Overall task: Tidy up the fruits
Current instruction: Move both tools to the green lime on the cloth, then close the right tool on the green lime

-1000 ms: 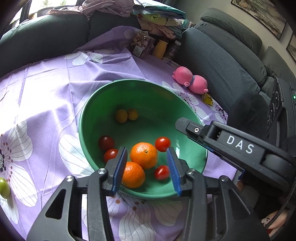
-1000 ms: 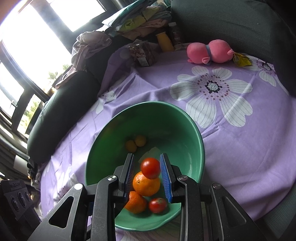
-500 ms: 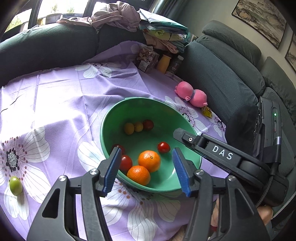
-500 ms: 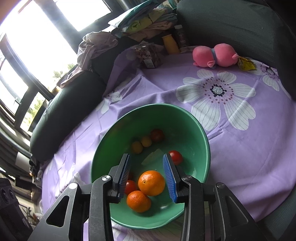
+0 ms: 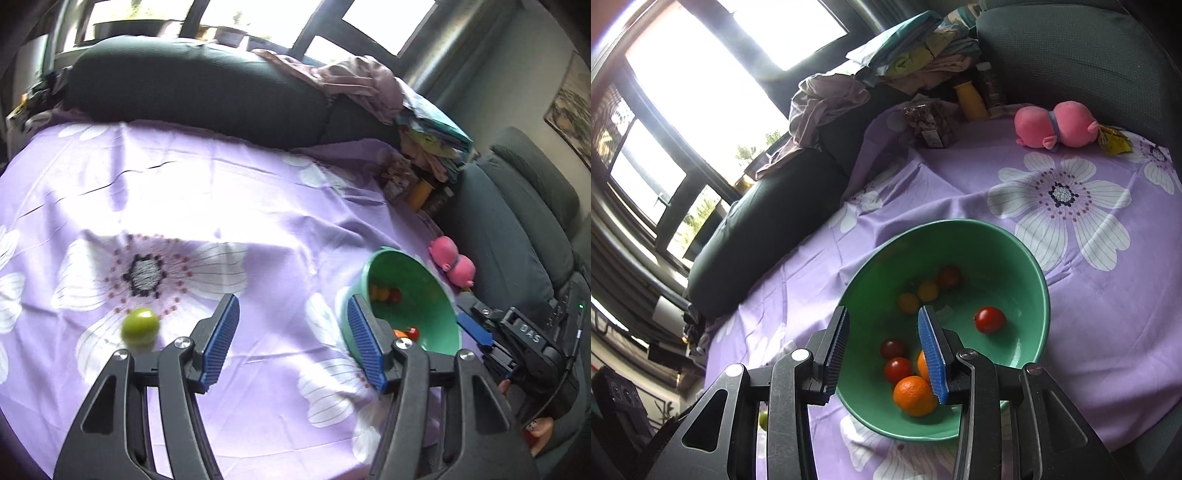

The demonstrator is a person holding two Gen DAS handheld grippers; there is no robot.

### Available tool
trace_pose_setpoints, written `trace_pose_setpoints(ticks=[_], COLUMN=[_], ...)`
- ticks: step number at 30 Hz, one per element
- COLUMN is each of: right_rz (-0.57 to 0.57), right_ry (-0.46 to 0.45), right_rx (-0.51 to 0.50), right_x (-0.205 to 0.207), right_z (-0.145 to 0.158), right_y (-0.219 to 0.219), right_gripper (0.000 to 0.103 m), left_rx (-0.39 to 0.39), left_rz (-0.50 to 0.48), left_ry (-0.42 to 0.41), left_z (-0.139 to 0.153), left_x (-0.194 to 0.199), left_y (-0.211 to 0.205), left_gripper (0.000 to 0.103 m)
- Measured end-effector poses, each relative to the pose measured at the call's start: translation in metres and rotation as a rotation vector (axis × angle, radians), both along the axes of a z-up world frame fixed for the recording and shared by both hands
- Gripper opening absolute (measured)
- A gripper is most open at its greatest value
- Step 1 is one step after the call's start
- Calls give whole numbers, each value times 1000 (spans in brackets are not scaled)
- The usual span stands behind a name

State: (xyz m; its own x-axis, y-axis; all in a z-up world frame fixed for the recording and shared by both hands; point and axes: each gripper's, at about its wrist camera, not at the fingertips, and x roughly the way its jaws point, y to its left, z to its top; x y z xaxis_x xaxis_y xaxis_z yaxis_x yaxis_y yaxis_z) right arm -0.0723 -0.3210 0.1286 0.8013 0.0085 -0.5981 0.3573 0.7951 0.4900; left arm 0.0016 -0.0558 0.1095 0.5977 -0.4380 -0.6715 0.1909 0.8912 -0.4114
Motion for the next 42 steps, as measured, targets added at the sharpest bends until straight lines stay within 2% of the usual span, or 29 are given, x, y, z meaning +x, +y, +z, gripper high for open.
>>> trace_pose_setpoints(ticks=[4, 10, 14, 16, 18, 21, 23, 27, 30, 34, 40, 42], right_rz=[92, 173, 244, 264, 296, 380, 447, 553, 600, 688, 718, 720], right_ry=[17, 78, 108, 133, 149, 158, 192, 279, 323, 387, 427, 437], right_rx=[-41, -164, -201, -235, -250, -206, -162, -121, -75, 75, 84, 62], right_x=[16, 38, 52, 59, 66, 83, 101, 133, 145, 153, 152, 152], right_z=[1, -1, -7, -11, -13, -13, -19, -45, -69, -97, -107, -109], right_y=[30, 83, 113, 128, 142, 160, 173, 199, 210, 215, 226, 228], right_gripper=[40, 40, 40, 40, 40, 40, 40, 40, 40, 40, 40, 40], left_rx=[89, 83, 9, 21, 64, 70, 53, 61, 57, 63, 101, 89], left_rz=[136, 165, 133, 137, 164, 169, 161, 159, 146, 149, 131, 137], left_ry=[22, 89, 123, 153, 147, 141, 166, 183, 213, 241, 260, 280], left_z=[-15, -42, -49, -53, -54, -57, -63, -67, -73, -77, -83, -88], left_x=[3, 18, 26, 29, 28, 30, 34, 34, 36, 35, 36, 38], left_y=[37, 68, 73, 74, 75, 80, 84, 85, 83, 79, 72, 74], left_gripper=[60, 59, 59, 59, 59, 58, 54, 51, 45, 42, 42, 42])
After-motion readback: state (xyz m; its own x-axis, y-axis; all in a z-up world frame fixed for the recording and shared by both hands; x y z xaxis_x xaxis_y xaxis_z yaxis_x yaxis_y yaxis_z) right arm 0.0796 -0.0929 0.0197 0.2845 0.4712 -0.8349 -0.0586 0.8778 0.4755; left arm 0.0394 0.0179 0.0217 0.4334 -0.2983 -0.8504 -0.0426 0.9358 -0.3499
